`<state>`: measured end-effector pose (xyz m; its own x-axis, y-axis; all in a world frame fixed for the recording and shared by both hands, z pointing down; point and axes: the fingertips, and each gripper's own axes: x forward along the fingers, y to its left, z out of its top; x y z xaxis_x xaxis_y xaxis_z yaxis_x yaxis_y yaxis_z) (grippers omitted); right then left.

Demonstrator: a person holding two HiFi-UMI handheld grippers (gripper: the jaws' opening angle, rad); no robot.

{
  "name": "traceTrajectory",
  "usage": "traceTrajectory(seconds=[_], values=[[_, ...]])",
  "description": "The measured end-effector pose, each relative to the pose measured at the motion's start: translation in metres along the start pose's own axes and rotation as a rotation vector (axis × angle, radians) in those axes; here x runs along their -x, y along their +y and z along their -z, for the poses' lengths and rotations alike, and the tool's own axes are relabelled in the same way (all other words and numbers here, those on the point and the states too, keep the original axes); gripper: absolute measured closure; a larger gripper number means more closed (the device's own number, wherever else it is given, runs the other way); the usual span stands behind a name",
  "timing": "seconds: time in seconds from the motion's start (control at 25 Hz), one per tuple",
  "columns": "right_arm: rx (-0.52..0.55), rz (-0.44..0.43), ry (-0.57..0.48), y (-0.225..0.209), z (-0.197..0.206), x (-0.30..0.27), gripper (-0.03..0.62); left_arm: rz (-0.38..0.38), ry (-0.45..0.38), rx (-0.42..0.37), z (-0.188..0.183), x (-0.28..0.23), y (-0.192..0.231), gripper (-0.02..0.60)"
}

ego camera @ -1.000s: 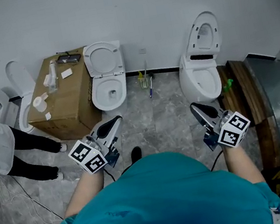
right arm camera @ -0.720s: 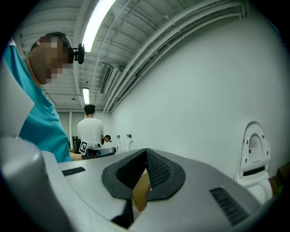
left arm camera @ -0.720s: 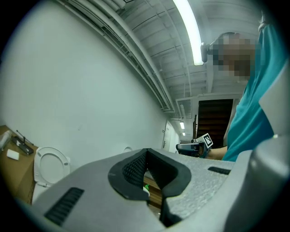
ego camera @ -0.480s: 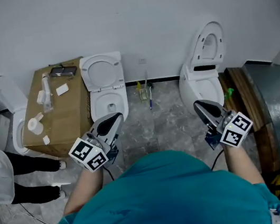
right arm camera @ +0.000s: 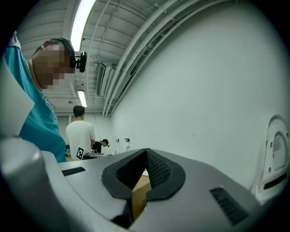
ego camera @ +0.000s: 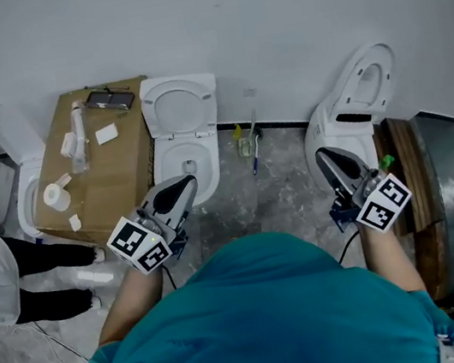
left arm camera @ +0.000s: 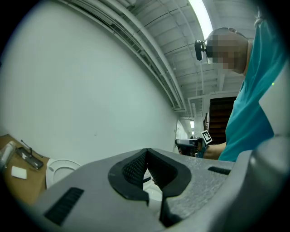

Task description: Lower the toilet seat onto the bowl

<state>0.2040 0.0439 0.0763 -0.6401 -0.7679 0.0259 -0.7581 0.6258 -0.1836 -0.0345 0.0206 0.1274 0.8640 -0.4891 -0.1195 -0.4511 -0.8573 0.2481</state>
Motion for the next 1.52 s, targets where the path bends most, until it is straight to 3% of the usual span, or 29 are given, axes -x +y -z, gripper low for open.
traceTrajectory(seconds=[0.28,0.48,0.76,1.16,1.52], values=[[-0.014,-0.131,0.023,-0.078,-0.006,-0.028,0.595,-0.131,-0.007,-0.029,0.006,-0.054,0.013,0.577],[-0.009,-0.261,0.076,-0.149,-0.012,-0.036,0.595,-0.31,-0.072,-0.01,0.011,-0.109,0.014,0.577],[0.015,-0.448,0.137,-0.224,-0.03,-0.045,0.595,-0.484,-0.116,0.0,0.016,-0.177,-0.011,0.577],[0.018,-0.623,0.195,-0.231,-0.026,-0.113,0.595,-0.654,-0.134,0.003,0.021,-0.169,0.005,0.577],[0.065,-0.667,0.256,-0.198,-0.013,-0.228,0.595,-0.726,-0.182,-0.014,0.001,-0.114,0.095,0.577]])
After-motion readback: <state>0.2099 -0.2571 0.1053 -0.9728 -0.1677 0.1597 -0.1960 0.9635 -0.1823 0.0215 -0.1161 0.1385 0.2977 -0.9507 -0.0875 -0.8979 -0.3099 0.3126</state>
